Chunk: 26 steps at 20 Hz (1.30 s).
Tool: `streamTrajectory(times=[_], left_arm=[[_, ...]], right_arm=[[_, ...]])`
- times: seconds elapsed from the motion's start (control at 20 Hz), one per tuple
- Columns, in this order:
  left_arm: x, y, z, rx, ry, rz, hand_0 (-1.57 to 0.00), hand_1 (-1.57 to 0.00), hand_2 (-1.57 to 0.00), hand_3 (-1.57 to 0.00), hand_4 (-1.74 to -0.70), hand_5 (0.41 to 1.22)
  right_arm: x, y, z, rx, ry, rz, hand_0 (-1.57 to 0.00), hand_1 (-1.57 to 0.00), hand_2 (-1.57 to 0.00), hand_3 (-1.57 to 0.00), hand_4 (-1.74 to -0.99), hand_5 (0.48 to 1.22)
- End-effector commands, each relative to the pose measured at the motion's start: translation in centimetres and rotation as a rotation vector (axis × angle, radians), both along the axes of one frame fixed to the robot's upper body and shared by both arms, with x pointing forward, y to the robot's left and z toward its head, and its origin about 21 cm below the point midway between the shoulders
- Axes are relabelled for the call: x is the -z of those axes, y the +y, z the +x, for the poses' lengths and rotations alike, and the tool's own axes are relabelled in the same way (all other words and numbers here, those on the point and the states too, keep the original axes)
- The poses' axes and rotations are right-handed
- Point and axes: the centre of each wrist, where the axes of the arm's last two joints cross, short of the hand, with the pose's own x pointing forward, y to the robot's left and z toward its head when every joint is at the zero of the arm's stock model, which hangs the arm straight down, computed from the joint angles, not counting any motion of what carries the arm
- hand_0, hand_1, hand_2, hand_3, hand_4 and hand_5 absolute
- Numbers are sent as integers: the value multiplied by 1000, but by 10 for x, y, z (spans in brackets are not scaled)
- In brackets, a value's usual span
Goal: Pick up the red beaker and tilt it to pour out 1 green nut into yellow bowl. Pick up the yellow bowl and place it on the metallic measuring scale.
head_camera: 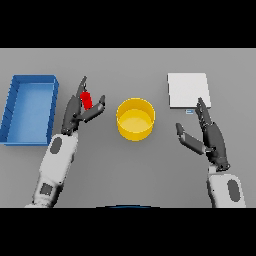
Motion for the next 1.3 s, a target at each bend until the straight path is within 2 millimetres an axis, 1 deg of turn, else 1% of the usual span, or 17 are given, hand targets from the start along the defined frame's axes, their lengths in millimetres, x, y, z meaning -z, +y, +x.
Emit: streamTrajectory(times=[0.0, 0.1, 0.15, 0.2, 0.25, 0.35, 0.4, 0.45, 0.5, 0.55, 0.6, 0.65, 0.8, 0.85, 1.0, 1.15, 1.25], left_arm=[[0, 0, 2, -9, -9, -12, 1, -6, -50, -30, -1347, 726], [-2, -1, 7, -25, -20, -40, -338, -306, -322, -239, -1385, 765], [1, 1, 7, -35, -20, -58, -585, -556, -551, -416, -1416, 786], [3, -4, 8, -40, -22, -80, -782, -759, -755, -647, -1420, 873], [3, -6, 8, -43, -33, -88, -940, -921, -918, -832, -1425, 943], [2, -9, 9, -54, -35, -79, -1167, -1155, -1153, -1081, -1529, 1043], [-1, -6, 12, -59, -43, -73, -1248, -1238, -1237, -1126, -1566, 1079], [3, -11, 9, -43, -53, -63, -1312, -1305, -1304, -1151, -1596, 1107], [3, -12, 10, -32, -61, -67, -1364, -1358, -1357, -1176, -1621, 1130], [4, -13, 8, -25, -62, -65, -1406, -1401, -1400, -1255, -1587, 1148], [2, -16, 9, -27, -55, -49, -1439, -1435, -1434, -1318, -1560, 1163], [0, -15, 10, -16, -60, -46, -1465, -1462, -1462, -1369, -1542, 1174], [-7, -10, 10, -2, -96, -22, -1517, -1515, -1515, -1468, -1512, 1197], [-12, -11, 13, -9, -89, -34, -1528, -1526, -1526, -1488, -1507, 1202], [-30, -12, 15, -6, -127, -24, -1549, -1548, -1548, -1529, -1500, 1211], [-50, -14, 17, 22, -174, 52, -1560, -1559, -1559, -1549, -1496, 1216], [-65, -16, 17, 55, -182, 131, -1564, -1564, -1563, -1557, -1584, 1181]], right_arm=[[-1, -1, -1, 2, -13, -6, 1, 1, 1, 1, -1301, 647], [0, -1, -1, 6, -2, -7, 1, 1, 1, 1, -1294, 645], [1, -1, -1, 8, 3, -4, 1, 1, 1, 1, -1292, 645], [-3, -3, 2, 9, -4, -6, 1, 1, 1, 1, -1292, 646], [-1, -3, 0, 7, 2, -4, 1, 1, 1, 1, -1290, 646], [-1, -2, -3, 3, -3, -9, 1, 1, 1, 1, -1291, 649], [-3, -4, -4, 8, -10, -12, 1, 1, 1, 1, -1292, 651], [-3, -5, -3, 12, -5, -11, 1, 1, 1, 1, -1290, 651], [-3, -3, -2, 11, 6, -10, 1, 1, 1, 1, -1290, 649], [-4, 2, -2, 1, -10, -8, 1, 1, 1, 1, -1290, 648], [0, 2, -3, 4, 9, -10, 1, 1, 1, 1, -1287, 647], [-2, 4, -3, 6, -5, -8, 1, 1, 1, 1, -1288, 648], [-2, 2, -1, 11, -11, -10, 1, 1, 1, 1, -1289, 652], [-2, 2, 2, 13, -5, -11, 1, 1, 1, 1, -1292, 655], [1, 1, -2, 8, -15, -18, 1, 1, 1, 1, -1294, 662], [1, 2, -5, 2, -31, -32, 1, 1, 1, 1, -1289, 664], [0, 2, -2, 1, -28, -26, 1, 1, 1, 1, -1281, 663]])
